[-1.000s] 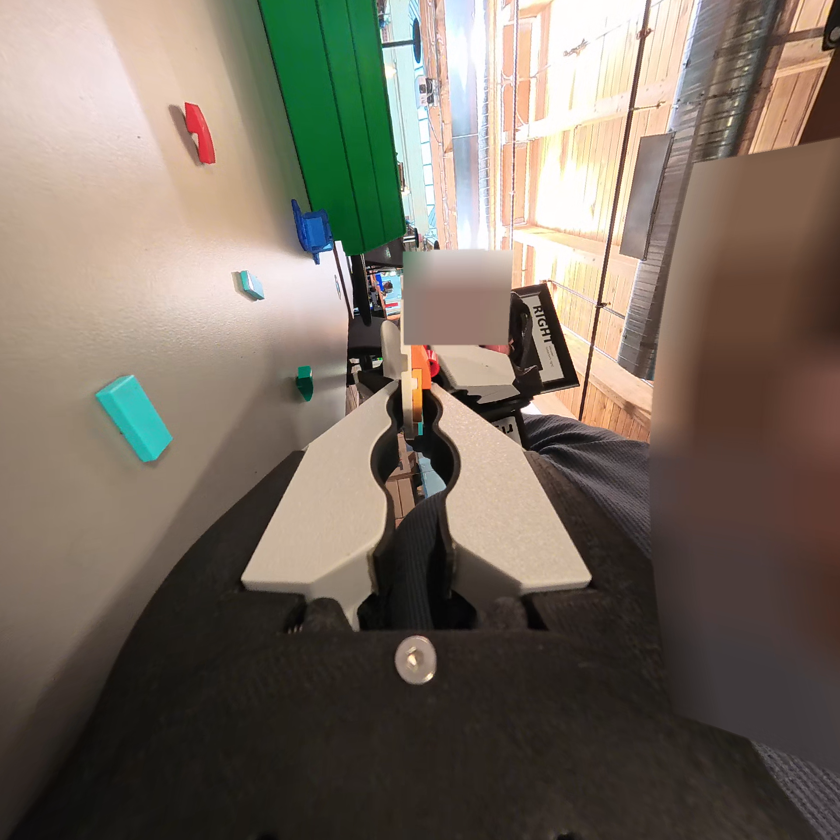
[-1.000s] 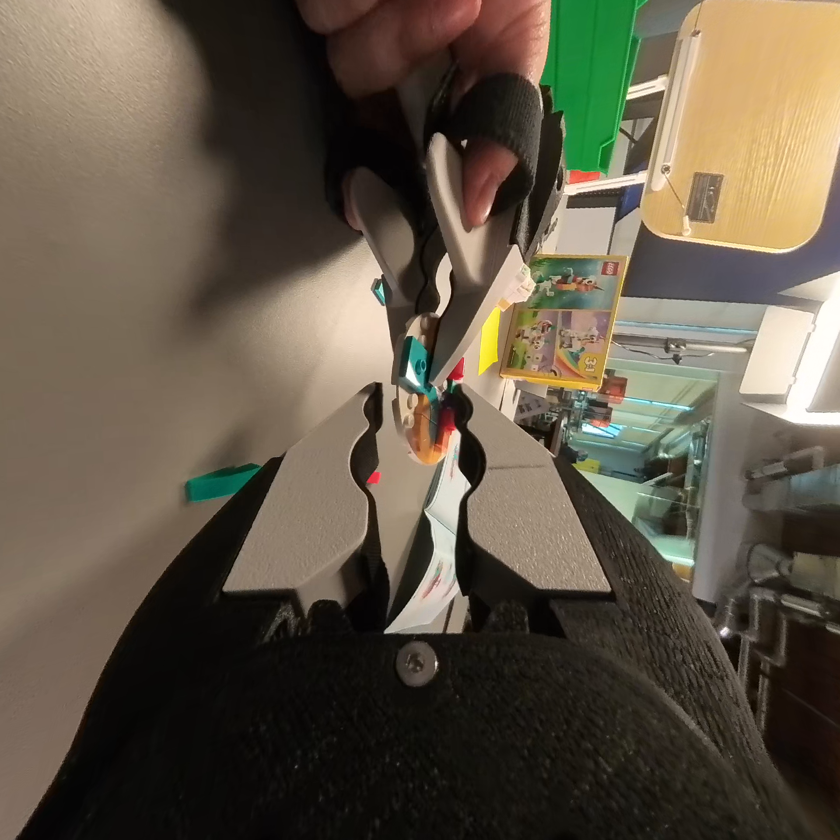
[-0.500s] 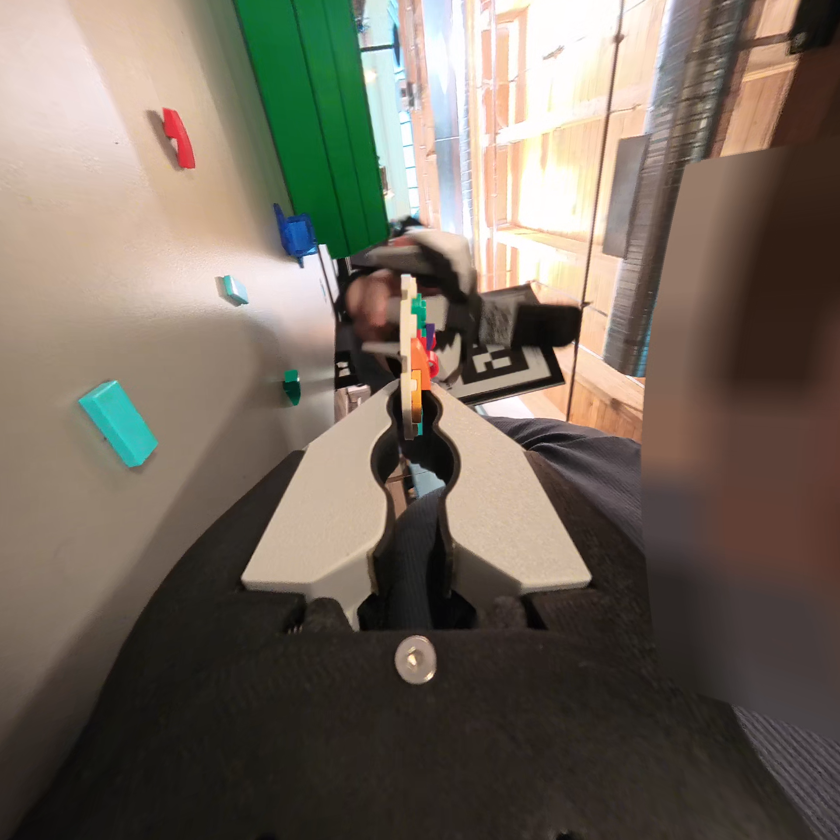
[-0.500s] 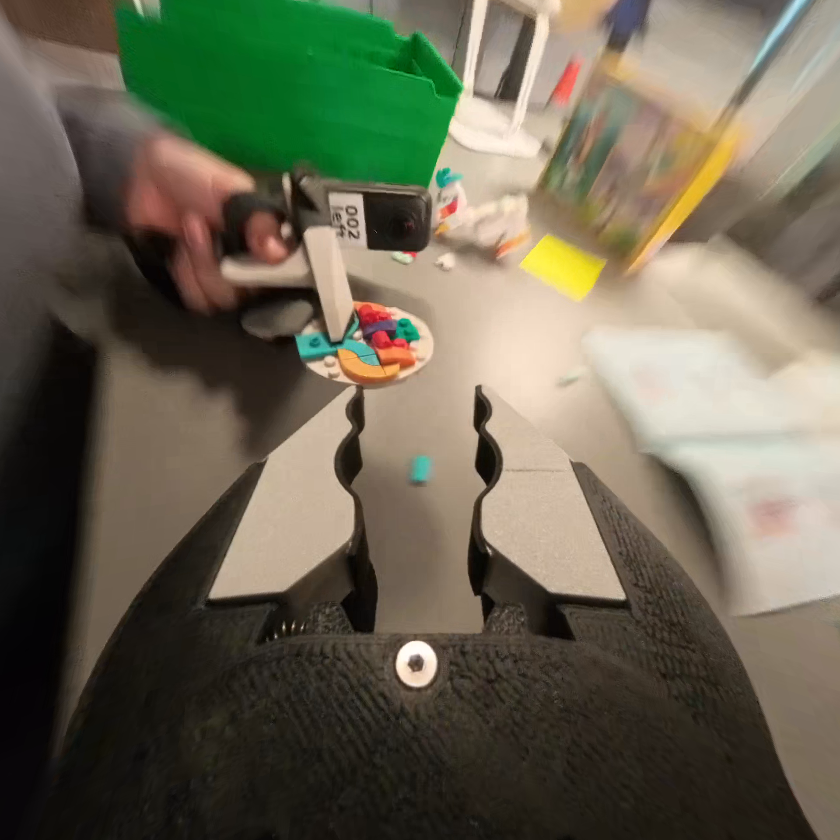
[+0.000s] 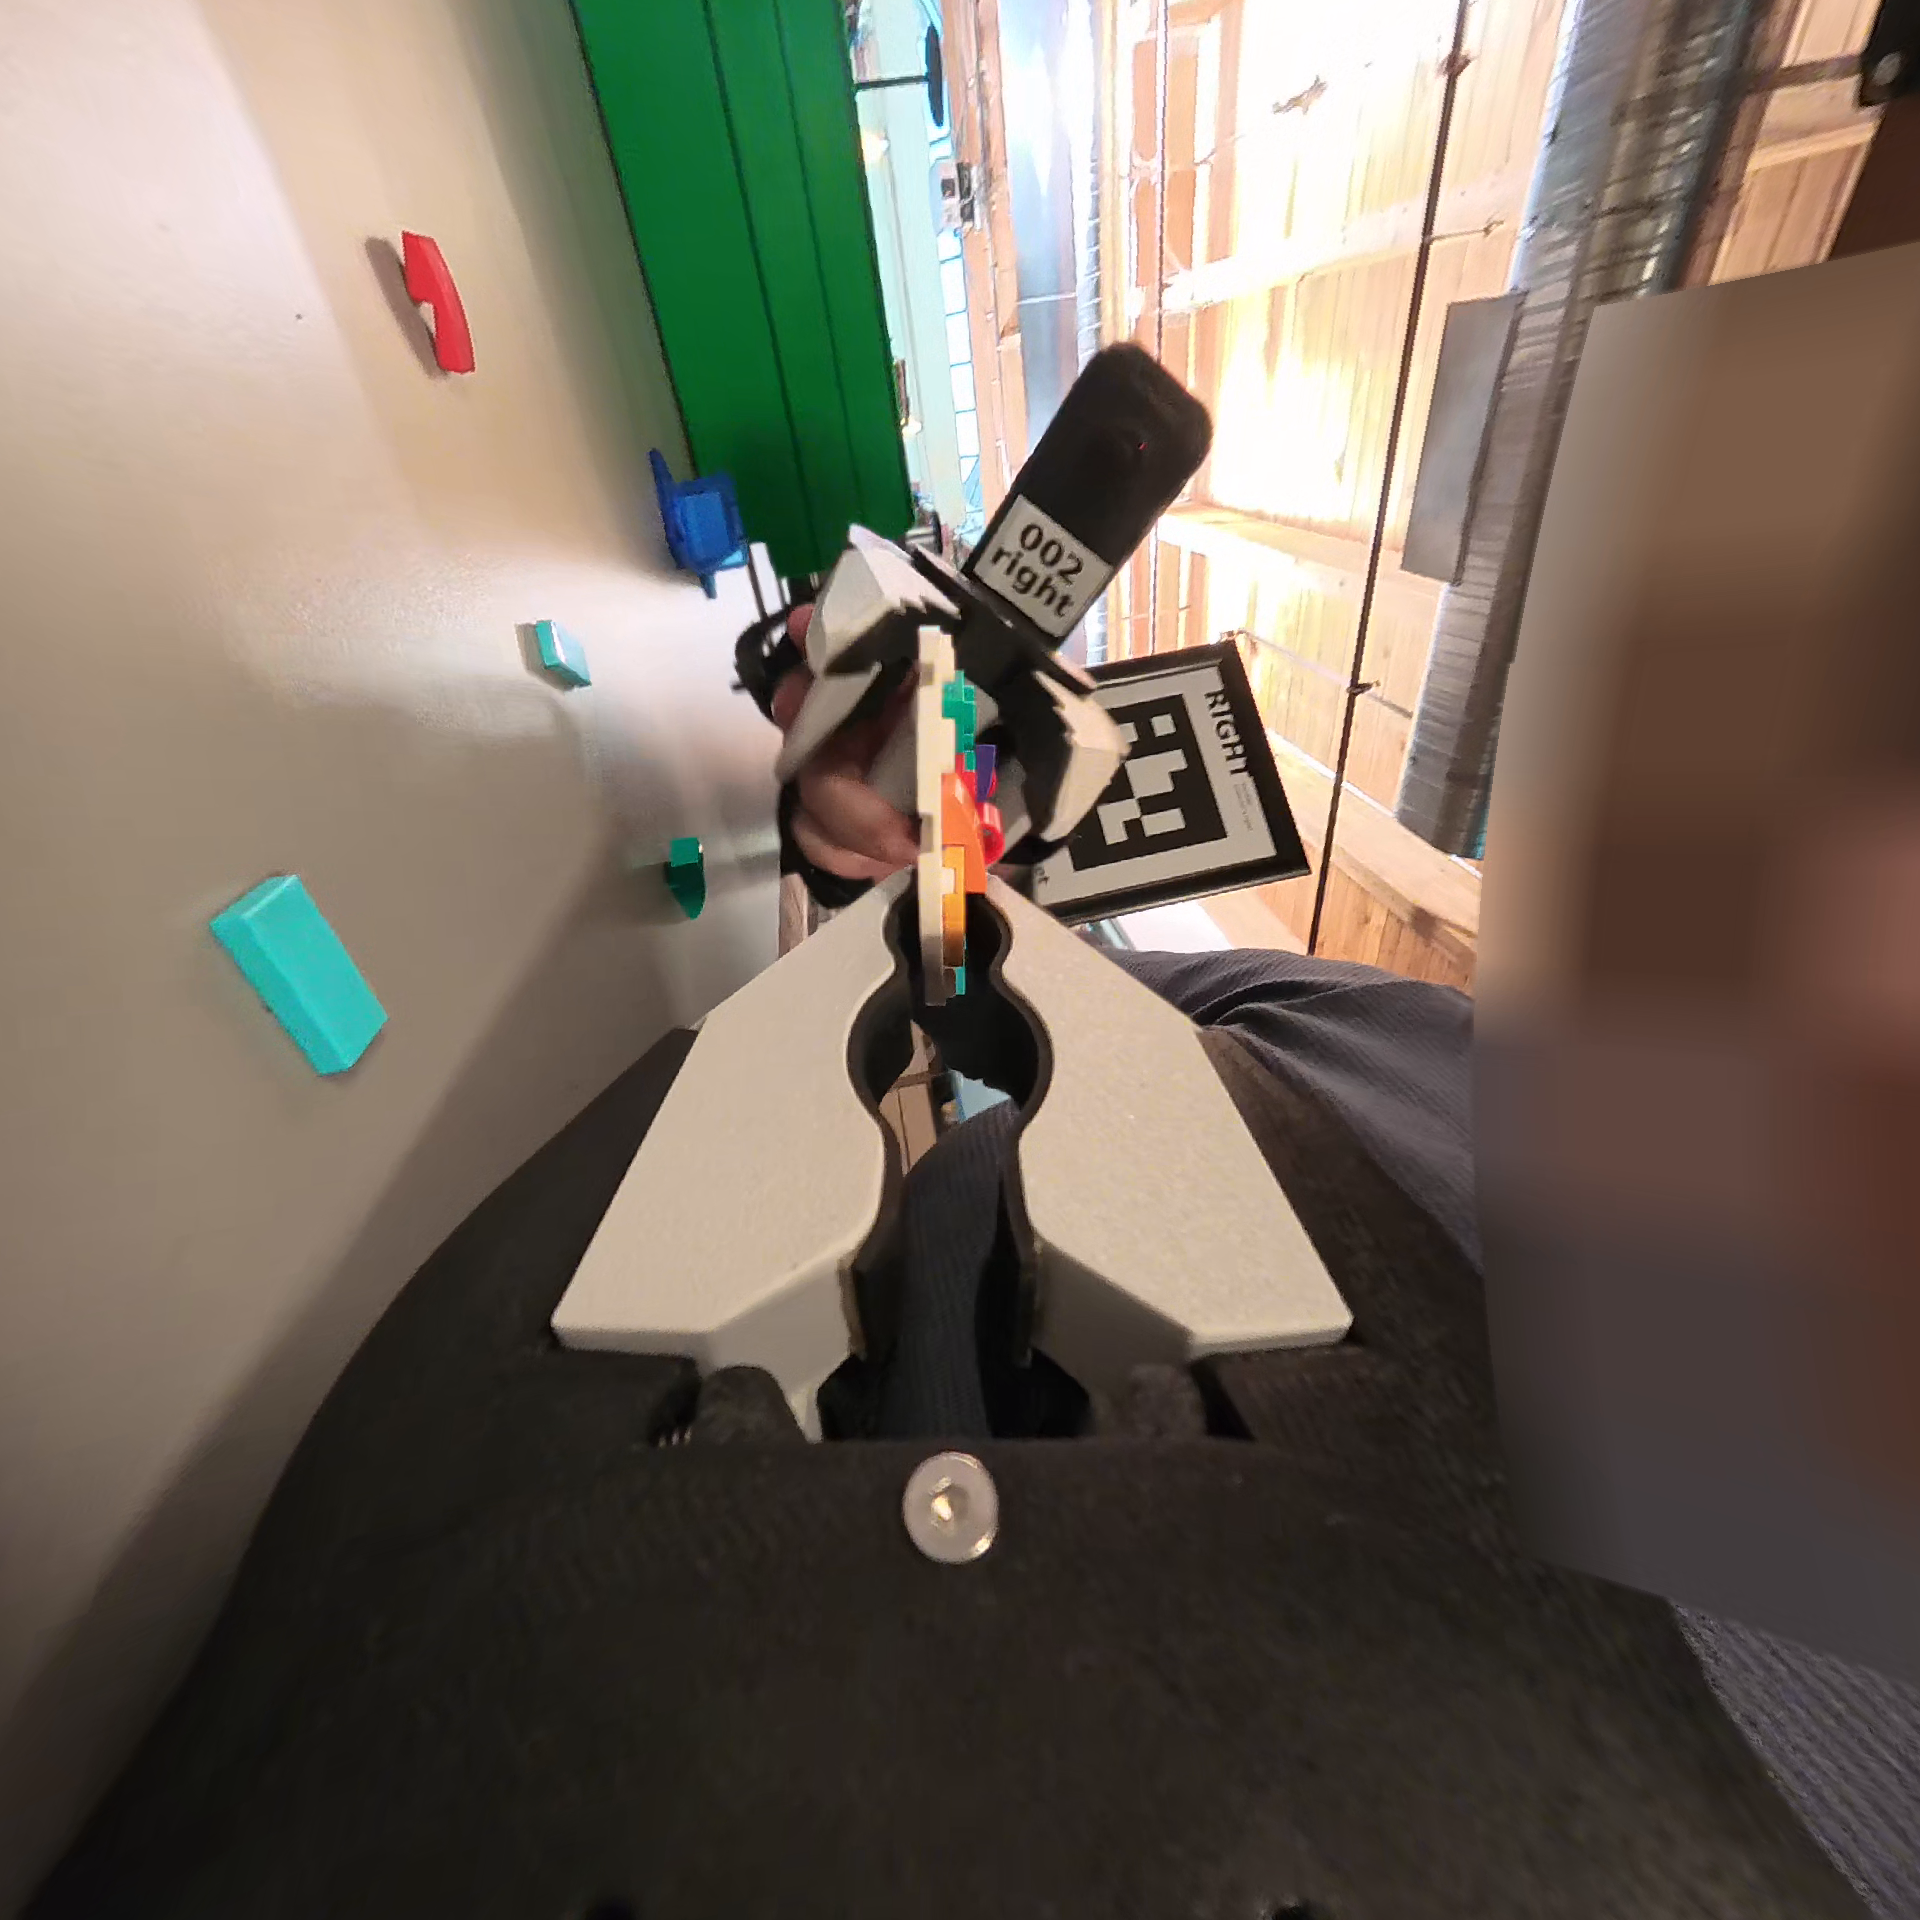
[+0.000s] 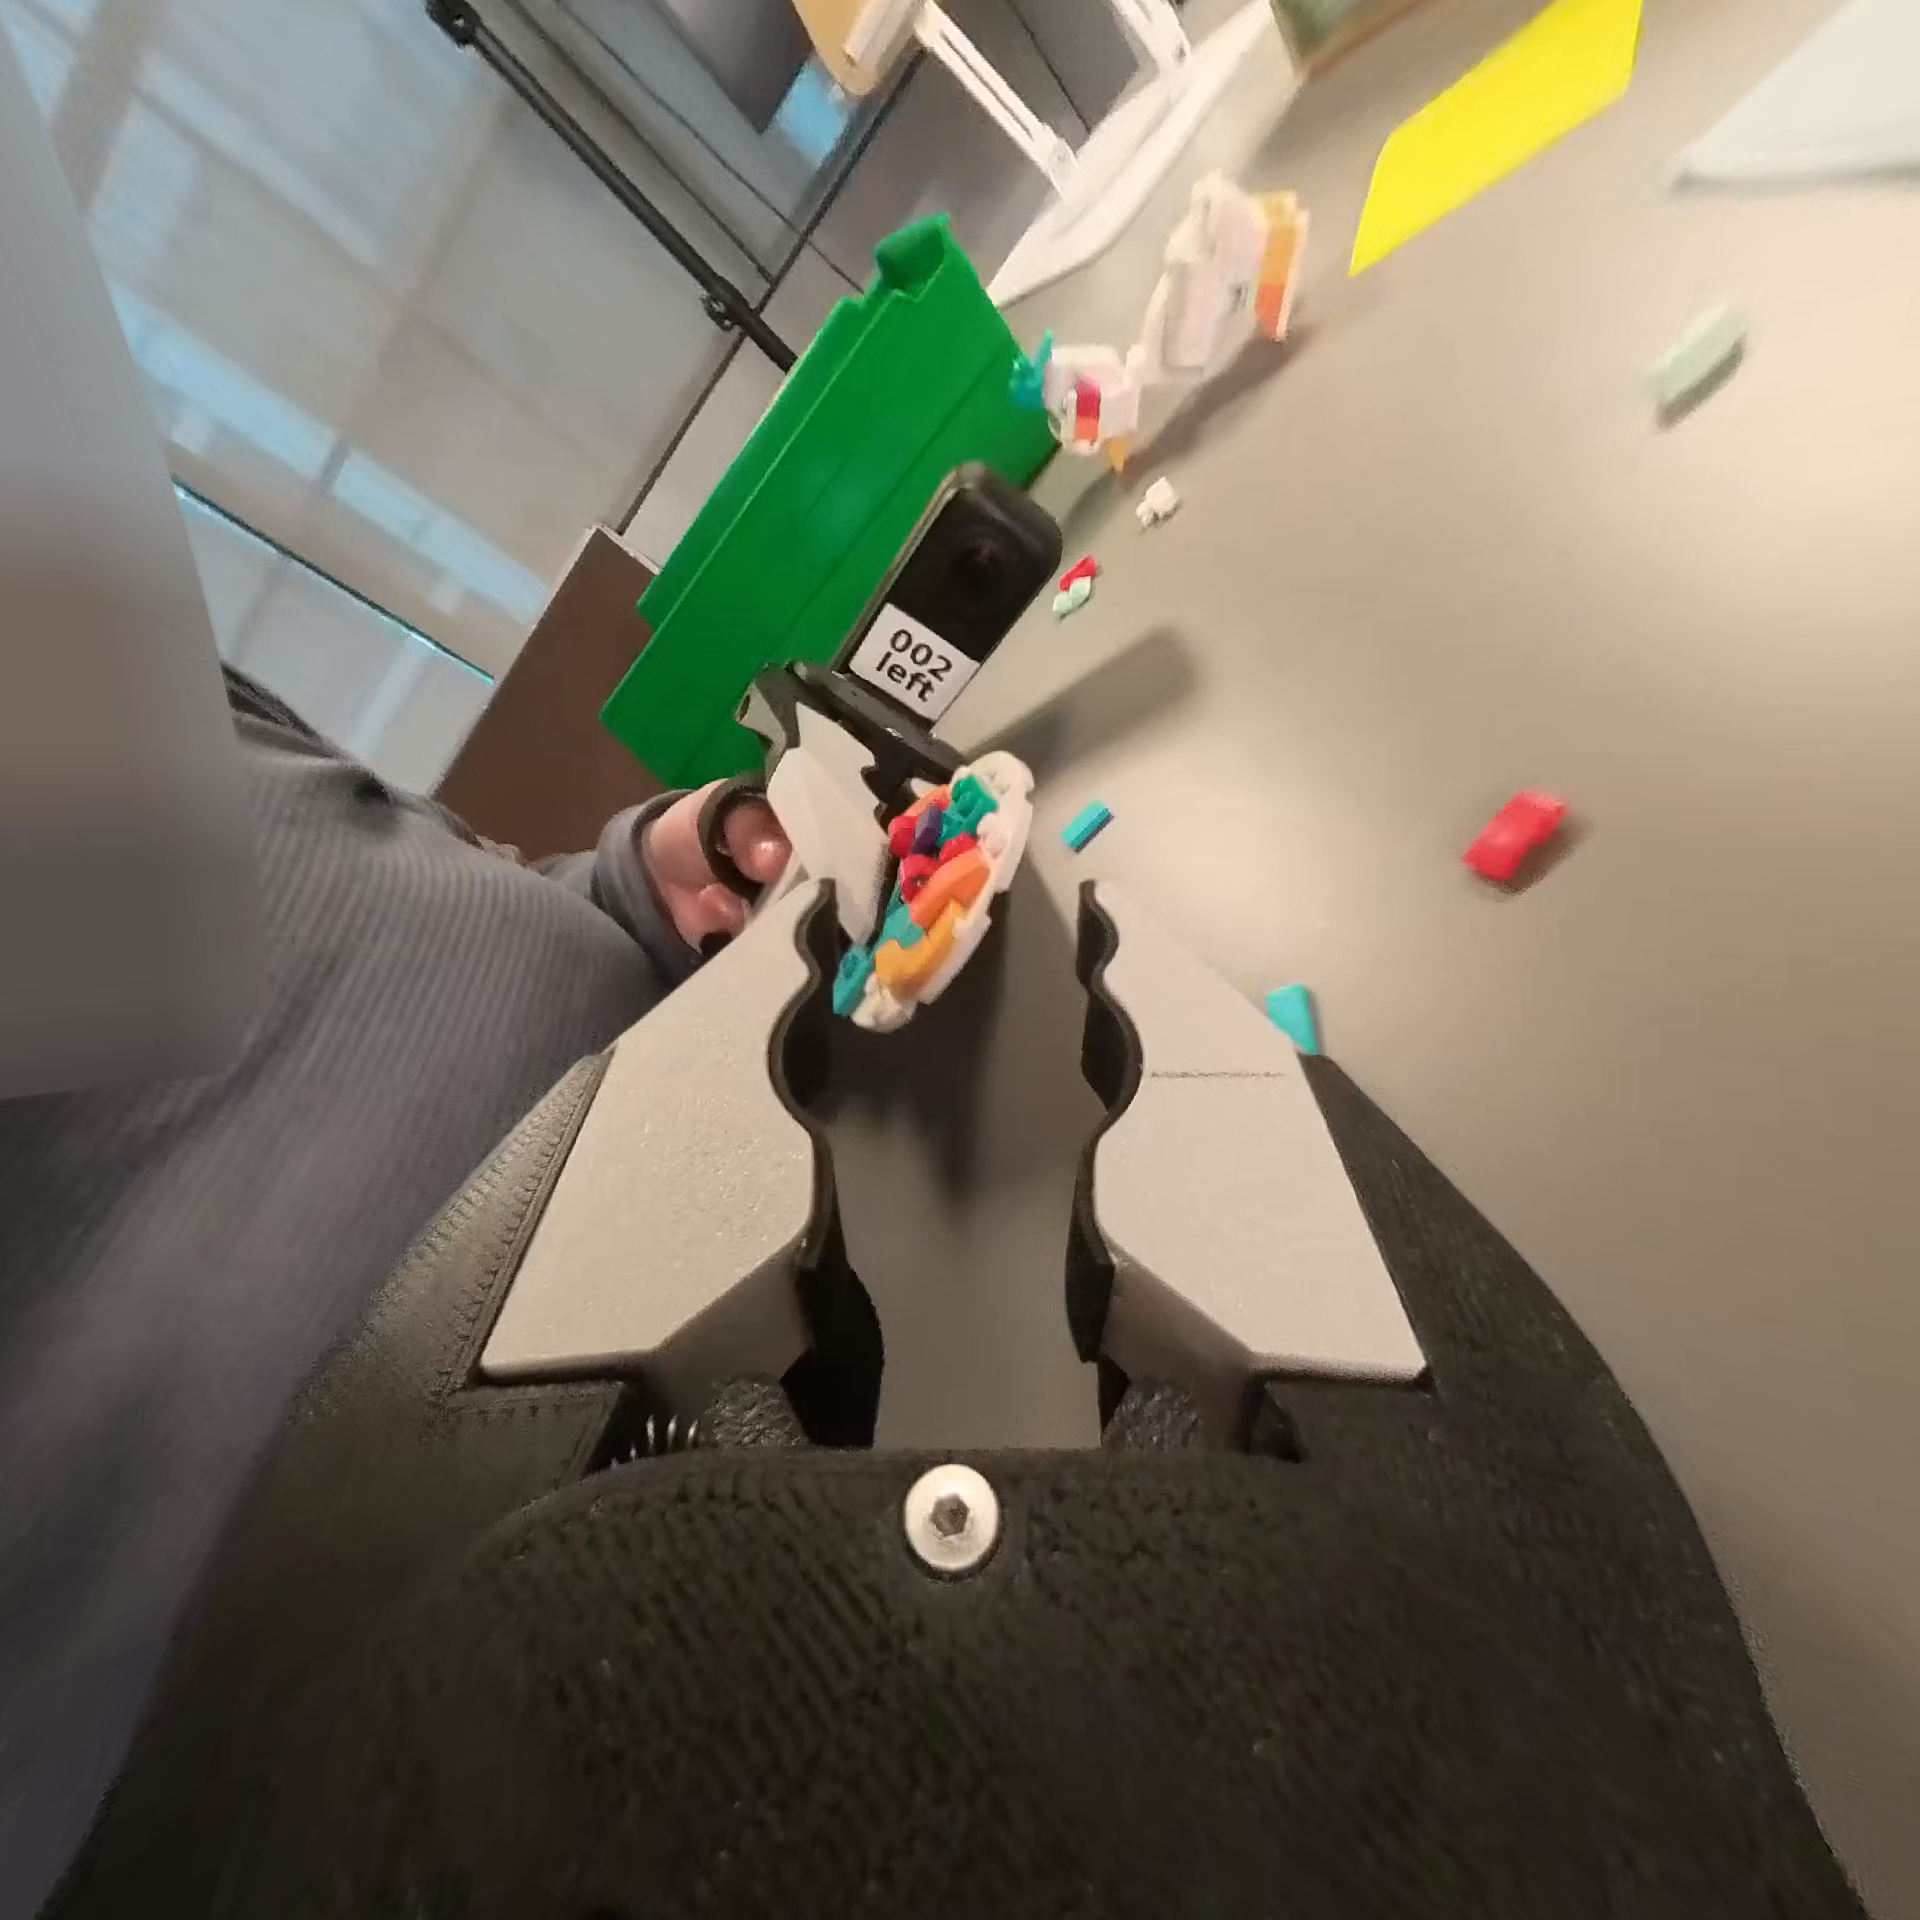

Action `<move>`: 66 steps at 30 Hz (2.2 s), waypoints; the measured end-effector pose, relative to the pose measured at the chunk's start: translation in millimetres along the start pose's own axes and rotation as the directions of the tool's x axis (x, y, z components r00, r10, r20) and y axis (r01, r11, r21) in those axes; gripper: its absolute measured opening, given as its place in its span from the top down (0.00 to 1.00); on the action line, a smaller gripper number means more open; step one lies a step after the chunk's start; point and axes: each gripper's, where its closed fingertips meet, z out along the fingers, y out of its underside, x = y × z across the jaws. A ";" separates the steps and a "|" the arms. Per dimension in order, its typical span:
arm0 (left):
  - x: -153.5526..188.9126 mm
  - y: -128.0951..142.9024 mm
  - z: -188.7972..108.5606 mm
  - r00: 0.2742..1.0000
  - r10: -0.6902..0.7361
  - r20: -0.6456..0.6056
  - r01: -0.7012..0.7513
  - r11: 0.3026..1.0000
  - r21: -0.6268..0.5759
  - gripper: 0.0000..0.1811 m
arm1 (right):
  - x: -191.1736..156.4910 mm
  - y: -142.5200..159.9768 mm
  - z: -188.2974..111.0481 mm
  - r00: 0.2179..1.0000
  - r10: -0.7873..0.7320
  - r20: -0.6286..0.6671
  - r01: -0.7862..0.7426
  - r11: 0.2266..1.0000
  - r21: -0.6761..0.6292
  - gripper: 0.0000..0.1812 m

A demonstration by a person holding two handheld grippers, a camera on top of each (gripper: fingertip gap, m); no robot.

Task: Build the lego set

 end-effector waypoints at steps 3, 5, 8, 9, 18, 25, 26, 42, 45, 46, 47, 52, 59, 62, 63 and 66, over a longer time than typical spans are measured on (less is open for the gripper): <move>-2.2 2.1 0.9 1.000 0.008 0.018 -0.008 1.000 -0.012 0.97 | -3.5 1.1 5.9 0.996 0.084 0.019 -0.084 0.996 -0.005 0.78; -4.2 3.8 1.9 0.999 0.016 0.035 -0.016 1.000 -0.023 0.97 | -3.1 1.6 8.6 0.991 0.129 0.019 -0.129 0.992 0.002 0.79; -6.2 6.1 3.3 0.998 0.025 0.052 -0.023 0.999 -0.038 0.97 | 1.1 6.0 12.4 0.987 0.158 -0.012 -0.158 0.987 0.000 0.80; -6.7 6.9 3.6 0.998 0.029 0.056 -0.026 0.999 -0.043 0.97 | 1.4 7.0 13.6 0.986 0.164 -0.015 -0.164 0.986 0.001 0.81; -4.9 13.6 5.4 0.998 0.045 0.047 -0.041 0.996 -0.084 0.97 | -6.8 15.1 13.6 0.985 0.171 0.037 -0.168 0.983 -0.078 0.89; -2.5 22.6 7.4 0.998 0.048 0.027 -0.044 0.989 -0.143 0.97 | -13.8 22.7 4.4 0.973 0.207 0.098 -0.188 0.967 -0.172 0.90; -3.1 23.3 7.7 0.998 0.049 0.031 -0.044 0.988 -0.147 0.97 | -13.3 24.0 2.9 0.972 0.215 0.097 -0.195 0.964 -0.182 0.90; -12.6 27.8 10.6 0.995 0.036 0.089 -0.019 0.983 -0.183 0.97 | -22.4 21.1 -22.7 0.844 -0.534 0.048 0.515 0.784 -0.346 0.88; -13.5 28.2 10.9 0.995 0.039 0.096 -0.021 0.983 -0.183 0.97 | -18.8 18.8 -15.4 0.774 -0.633 -0.003 0.584 0.716 -0.383 0.89; -13.7 27.9 10.8 0.995 0.038 0.097 -0.020 0.983 -0.182 0.97 | -18.8 18.1 -13.4 0.765 -0.644 -0.017 0.591 0.711 -0.381 0.89; -13.8 27.8 10.8 0.995 0.038 0.097 -0.020 0.983 -0.181 0.97 | -18.0 18.9 -12.0 0.748 -0.663 -0.030 0.602 0.697 -0.389 0.89; -13.9 27.7 10.9 0.995 0.037 0.098 -0.018 0.983 -0.181 0.97 | -13.3 28.1 -9.5 0.598 -0.798 -0.070 0.685 0.555 -0.472 0.89; -14.5 28.7 11.2 0.994 0.039 0.102 -0.019 0.982 -0.188 0.97 | -9.4 30.4 -6.7 0.420 -0.904 -0.079 0.741 0.392 -0.544 0.91; -15.6 29.5 11.3 0.993 0.044 0.110 -0.022 0.981 -0.192 0.97 | -8.6 32.0 -5.1 0.439 -0.896 -0.060 0.737 0.398 -0.547 0.92; -15.4 29.6 11.4 0.993 0.045 0.109 -0.023 0.981 -0.193 0.97 | -8.3 32.1 -4.9 0.452 -0.890 -0.056 0.732 0.407 -0.547 0.92; -15.3 29.8 11.4 0.993 0.046 0.108 -0.024 0.981 -0.193 0.97 | -8.1 32.0 -5.3 0.455 -0.890 -0.037 0.734 0.398 -0.550 0.92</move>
